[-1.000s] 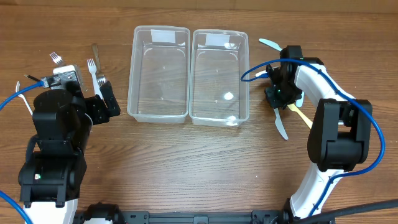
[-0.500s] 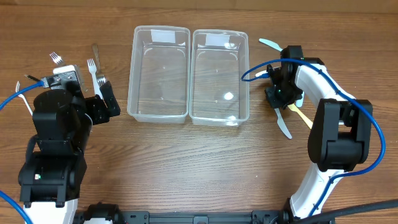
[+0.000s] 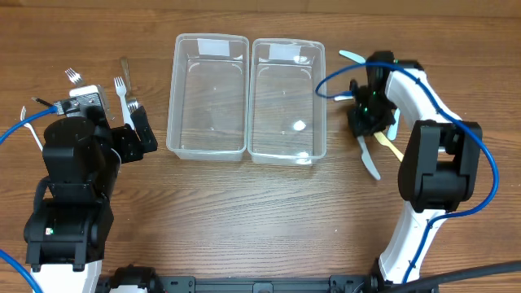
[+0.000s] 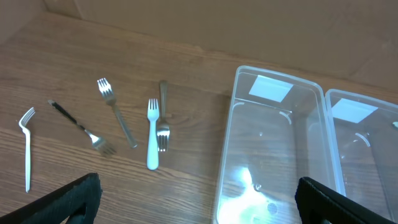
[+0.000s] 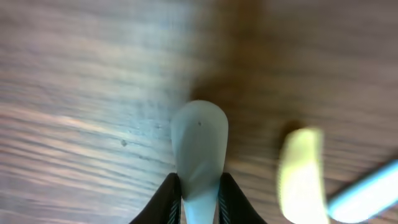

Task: Pack container
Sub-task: 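Carry the white spoon left into the right container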

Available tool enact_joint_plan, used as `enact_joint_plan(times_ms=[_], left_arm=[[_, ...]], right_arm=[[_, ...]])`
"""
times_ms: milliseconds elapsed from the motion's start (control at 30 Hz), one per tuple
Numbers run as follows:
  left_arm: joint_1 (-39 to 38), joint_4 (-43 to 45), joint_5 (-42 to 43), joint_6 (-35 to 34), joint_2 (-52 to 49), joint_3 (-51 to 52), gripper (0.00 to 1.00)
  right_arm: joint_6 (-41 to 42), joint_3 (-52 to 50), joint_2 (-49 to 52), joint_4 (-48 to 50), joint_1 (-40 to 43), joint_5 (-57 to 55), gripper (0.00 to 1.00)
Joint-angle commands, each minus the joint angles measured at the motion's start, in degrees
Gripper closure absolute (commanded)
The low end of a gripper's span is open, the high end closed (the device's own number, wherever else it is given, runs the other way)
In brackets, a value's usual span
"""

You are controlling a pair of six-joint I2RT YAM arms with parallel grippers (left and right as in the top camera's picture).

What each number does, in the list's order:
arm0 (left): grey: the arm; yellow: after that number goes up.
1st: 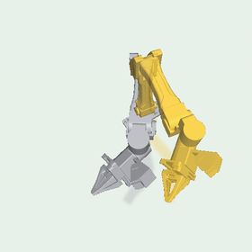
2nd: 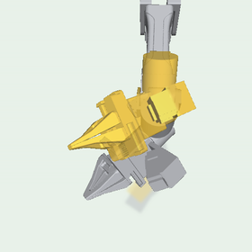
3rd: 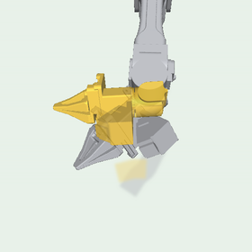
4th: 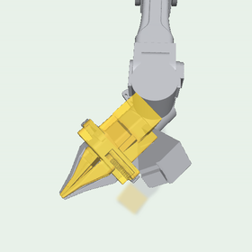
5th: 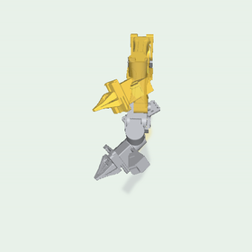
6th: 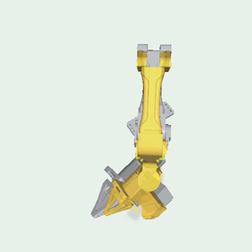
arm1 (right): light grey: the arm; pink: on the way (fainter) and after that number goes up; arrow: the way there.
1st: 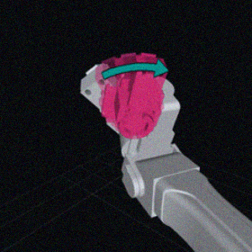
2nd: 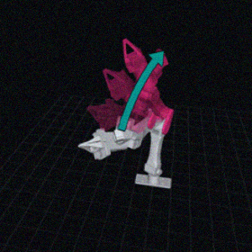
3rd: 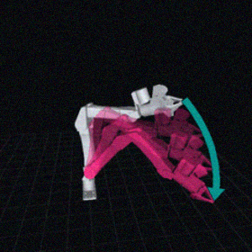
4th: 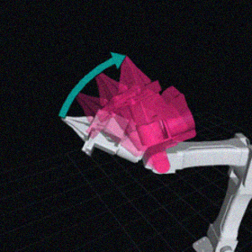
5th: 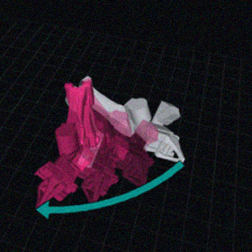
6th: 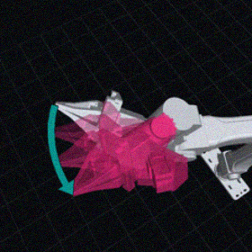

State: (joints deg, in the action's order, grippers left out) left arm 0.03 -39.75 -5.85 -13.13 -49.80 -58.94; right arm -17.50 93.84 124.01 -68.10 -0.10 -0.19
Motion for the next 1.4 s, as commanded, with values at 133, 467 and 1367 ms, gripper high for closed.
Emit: enact_joint_plan(times_ms=[133, 467, 1367], left_arm=[[0.35, 0.20, -0.11, 1.33, -0.02, -1.40, 0.00], [0.35, 0.20, -0.11, 1.33, -0.02, -1.40, 0.00], [0.35, 0.17, -0.09, 1.33, -0.02, -1.40, 0.00]], right_arm=[[2.78, 18.21, -1.22, -7.34, -0.57, 0.68, 0.96], [19.87, 31.67, -4.48, -13.29, -8.48, 0.72, 0.96], [28.00, 17.25, -5.27, -4.26, -21.42, 1.31, 0.96]])
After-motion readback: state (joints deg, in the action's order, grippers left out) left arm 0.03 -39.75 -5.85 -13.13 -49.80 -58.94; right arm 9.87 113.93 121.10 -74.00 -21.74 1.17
